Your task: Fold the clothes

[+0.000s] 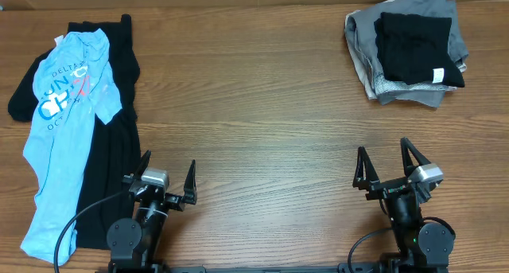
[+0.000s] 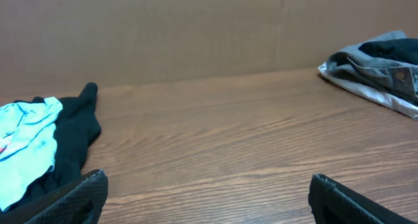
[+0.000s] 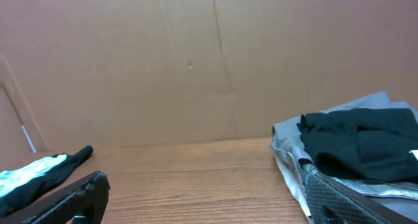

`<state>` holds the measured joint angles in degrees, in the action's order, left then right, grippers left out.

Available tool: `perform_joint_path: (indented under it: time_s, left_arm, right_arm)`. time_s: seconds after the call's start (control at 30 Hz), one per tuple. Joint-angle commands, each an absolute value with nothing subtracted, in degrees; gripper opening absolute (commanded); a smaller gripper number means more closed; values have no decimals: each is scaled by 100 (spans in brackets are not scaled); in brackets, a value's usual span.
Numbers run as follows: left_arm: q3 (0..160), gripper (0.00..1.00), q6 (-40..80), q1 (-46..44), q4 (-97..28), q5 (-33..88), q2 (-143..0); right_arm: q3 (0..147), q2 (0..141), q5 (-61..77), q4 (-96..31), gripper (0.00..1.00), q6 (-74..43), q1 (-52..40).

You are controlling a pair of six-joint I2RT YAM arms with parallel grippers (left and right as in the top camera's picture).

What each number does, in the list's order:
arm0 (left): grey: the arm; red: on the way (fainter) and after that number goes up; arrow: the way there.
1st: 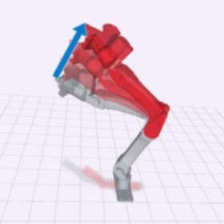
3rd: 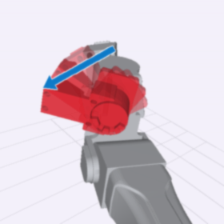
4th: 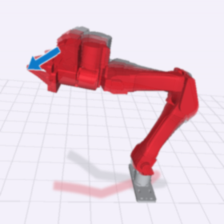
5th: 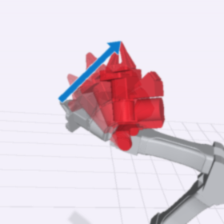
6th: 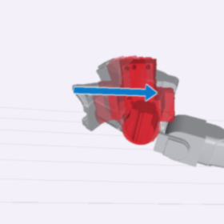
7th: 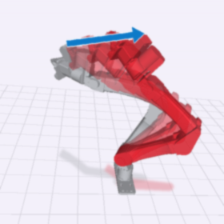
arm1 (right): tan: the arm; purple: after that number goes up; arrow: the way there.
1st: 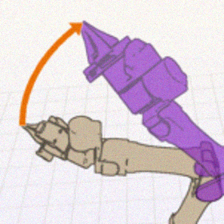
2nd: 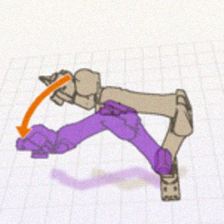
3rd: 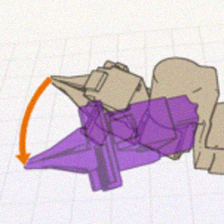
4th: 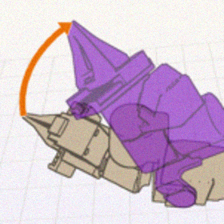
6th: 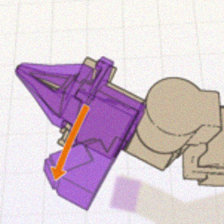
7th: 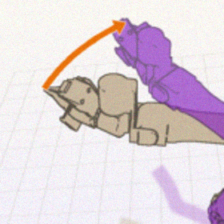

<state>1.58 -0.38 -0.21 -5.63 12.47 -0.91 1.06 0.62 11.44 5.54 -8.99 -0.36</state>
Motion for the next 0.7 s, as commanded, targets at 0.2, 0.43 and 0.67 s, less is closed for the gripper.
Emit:
perform_joint_path:
  time_s: [0.2,0.43,0.67]
  left_arm:
    - [827,100,-189,36,-882,1334,-464]
    - [1476,100,-268,36,-906,1299,-1697]
    - [2792,100,-263,36,-1356,1319,-3474]
  right_arm:
    - [443,16,1319,552,100,-1020,-27]
    - [574,16,1321,349,100,-1052,-27]
    - [1179,283,1315,-285,100,-1050,-25]
